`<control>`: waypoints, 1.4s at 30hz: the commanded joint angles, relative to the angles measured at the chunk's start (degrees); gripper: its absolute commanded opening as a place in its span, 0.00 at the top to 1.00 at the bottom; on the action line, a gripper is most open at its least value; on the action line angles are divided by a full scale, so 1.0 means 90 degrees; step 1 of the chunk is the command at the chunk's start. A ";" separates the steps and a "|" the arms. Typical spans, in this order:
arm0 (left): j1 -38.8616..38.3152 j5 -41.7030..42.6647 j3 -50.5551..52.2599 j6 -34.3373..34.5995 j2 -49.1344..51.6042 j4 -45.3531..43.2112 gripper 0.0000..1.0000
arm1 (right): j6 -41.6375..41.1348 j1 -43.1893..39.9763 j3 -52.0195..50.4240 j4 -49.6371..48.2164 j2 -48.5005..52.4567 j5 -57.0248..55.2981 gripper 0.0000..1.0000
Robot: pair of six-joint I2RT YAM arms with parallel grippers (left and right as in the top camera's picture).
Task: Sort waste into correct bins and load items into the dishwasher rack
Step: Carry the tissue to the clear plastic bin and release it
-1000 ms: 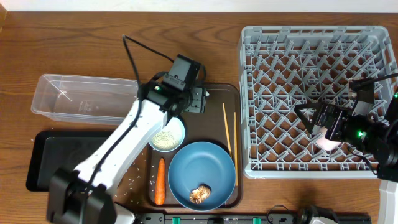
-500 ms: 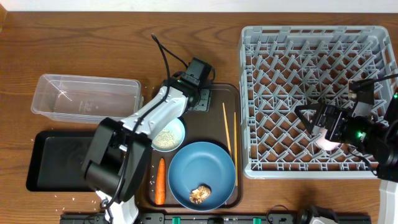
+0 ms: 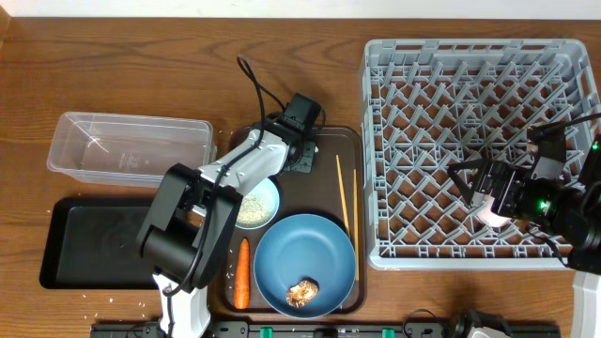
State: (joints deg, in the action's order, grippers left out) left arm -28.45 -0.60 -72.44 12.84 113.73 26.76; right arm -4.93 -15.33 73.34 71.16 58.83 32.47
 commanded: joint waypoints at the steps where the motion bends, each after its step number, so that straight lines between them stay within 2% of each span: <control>1: -0.0002 0.0306 0.0029 -0.0063 -0.0459 0.0192 0.94 | 0.0158 0.0053 0.0046 0.0022 0.0007 -0.0087 0.01; 7: 0.0019 0.0238 0.0029 -0.0066 -0.1790 0.0500 0.94 | 0.0153 0.0053 0.0046 -0.0005 0.0007 -0.0087 0.01; 11: 0.0155 -0.0537 0.0029 -0.0063 -0.2657 0.0801 0.94 | 0.0153 0.0053 0.0046 0.0002 0.0007 -0.0085 0.01; 14: 0.0517 -0.1243 0.0029 -0.0063 -0.3245 0.1302 0.94 | 0.0153 0.0053 0.0046 0.0010 0.0007 -0.0085 0.01; 17: 0.1137 -0.1299 0.0029 -0.0061 -0.3599 0.1596 0.94 | 0.0153 0.0053 0.0046 0.0022 0.0007 -0.0087 0.01; 20: 0.2052 -0.1275 0.0029 0.0294 -0.3694 0.1855 0.94 | 0.0153 0.0053 0.0046 0.0015 0.0007 -0.0087 0.01; 23: 0.2875 -0.0741 0.0036 0.0369 -0.3490 0.1914 0.94 | 0.0153 0.0053 0.0046 0.0010 0.0007 -0.0087 0.01; 30: 0.3840 -0.0092 0.0036 0.0369 -0.2727 0.1780 0.94 | 0.0153 0.0053 0.0046 0.0017 0.0007 -0.0087 0.01; 31: 0.3910 -0.0039 0.0036 0.0369 -0.2664 0.1783 0.92 | 0.0153 0.0053 0.0046 0.0015 0.0007 -0.0087 0.01; 32: 0.3929 -0.0022 0.0036 0.0367 -0.2657 0.1783 0.83 | 0.0153 0.0053 0.0046 0.0012 0.0007 -0.0087 0.01; 33: 0.3951 -0.0029 0.0034 0.0362 -0.2659 0.1778 0.52 | 0.0153 0.0053 0.0046 0.0005 0.0007 -0.0087 0.01; 34: 0.3976 -0.0024 0.0007 0.0340 -0.2701 0.1778 0.37 | 0.0153 0.0051 0.0046 0.0002 0.0007 -0.0087 0.01; 42: 0.3801 0.0437 -0.0211 0.0272 -0.3551 0.1991 0.30 | 0.0153 0.0051 0.0046 0.0019 0.0007 -0.0090 0.01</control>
State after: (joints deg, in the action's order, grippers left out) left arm 6.79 0.05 -72.25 15.64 85.84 44.03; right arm -4.69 -15.33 73.34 71.29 58.87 31.48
